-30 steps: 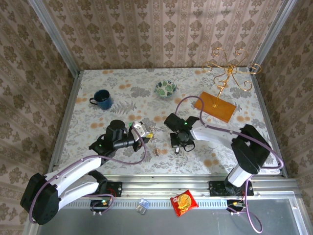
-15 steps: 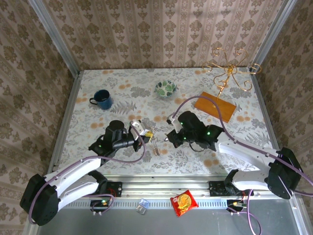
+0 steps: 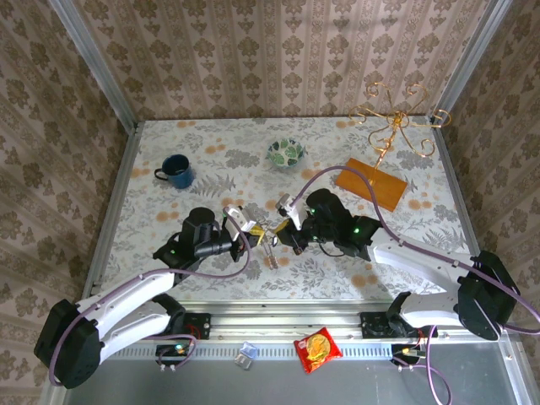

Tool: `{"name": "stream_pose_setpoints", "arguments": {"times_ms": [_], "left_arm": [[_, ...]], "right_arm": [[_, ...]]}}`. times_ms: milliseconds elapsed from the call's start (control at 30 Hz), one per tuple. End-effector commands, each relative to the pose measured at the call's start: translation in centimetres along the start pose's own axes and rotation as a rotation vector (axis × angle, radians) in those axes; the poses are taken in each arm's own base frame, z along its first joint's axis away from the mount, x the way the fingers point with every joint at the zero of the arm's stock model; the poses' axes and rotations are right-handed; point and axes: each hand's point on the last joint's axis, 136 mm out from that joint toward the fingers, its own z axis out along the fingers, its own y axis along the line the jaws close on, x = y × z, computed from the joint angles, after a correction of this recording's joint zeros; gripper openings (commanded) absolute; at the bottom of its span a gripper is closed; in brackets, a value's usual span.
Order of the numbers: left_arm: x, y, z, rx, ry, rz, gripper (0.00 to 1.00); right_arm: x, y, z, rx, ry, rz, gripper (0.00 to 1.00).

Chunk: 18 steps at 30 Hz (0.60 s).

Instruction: Put the keys on the keyring

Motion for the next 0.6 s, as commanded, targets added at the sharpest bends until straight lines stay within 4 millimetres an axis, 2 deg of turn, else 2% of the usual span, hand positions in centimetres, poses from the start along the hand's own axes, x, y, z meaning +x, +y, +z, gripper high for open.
{"name": "stream_pose_setpoints", "arguments": {"times_ms": [0, 33, 100, 233, 300, 400, 467, 567], "left_arm": [[-1.9, -0.3, -0.2, 0.009, -0.045, 0.015, 0.00], [-1.9, -0.3, -0.3, 0.007, -0.046, 0.016, 0.00], [-2.0, -0.4, -0.4, 0.008, -0.053, 0.020, 0.00], [-2.0, -0.5, -0.3, 0.016, -0.055, 0.023, 0.00], [-1.9, -0.5, -0.3, 0.013, -0.051, 0.023, 0.00], [-1.8, -0.4, -0.3, 0.010, -0.049, 0.025, 0.00], [-1.8, -0.4, -0.3, 0.010, -0.048, 0.031, 0.00], [-1.8, -0.4, -0.3, 0.008, -0.050, 0.039, 0.00]], "right_arm": [[-1.0, -3.8, -0.8, 0.243, 0.002, -0.030, 0.00], [-0.3, -5.3, -1.1, 0.330, 0.035, -0.031, 0.00], [0.8, -6.2, -1.3, 0.383, 0.095, -0.044, 0.00], [1.7, -4.7, -0.3, 0.308, 0.135, -0.080, 0.00], [3.9, -5.6, 0.1, 0.347, 0.233, -0.060, 0.00], [8.6, -6.9, 0.5, 0.417, 0.471, 0.027, 0.00], [10.4, -6.7, 0.7, 0.417, 0.556, 0.106, 0.00], [12.1, -6.0, 1.6, 0.392, 0.609, 0.214, 0.00]]}}
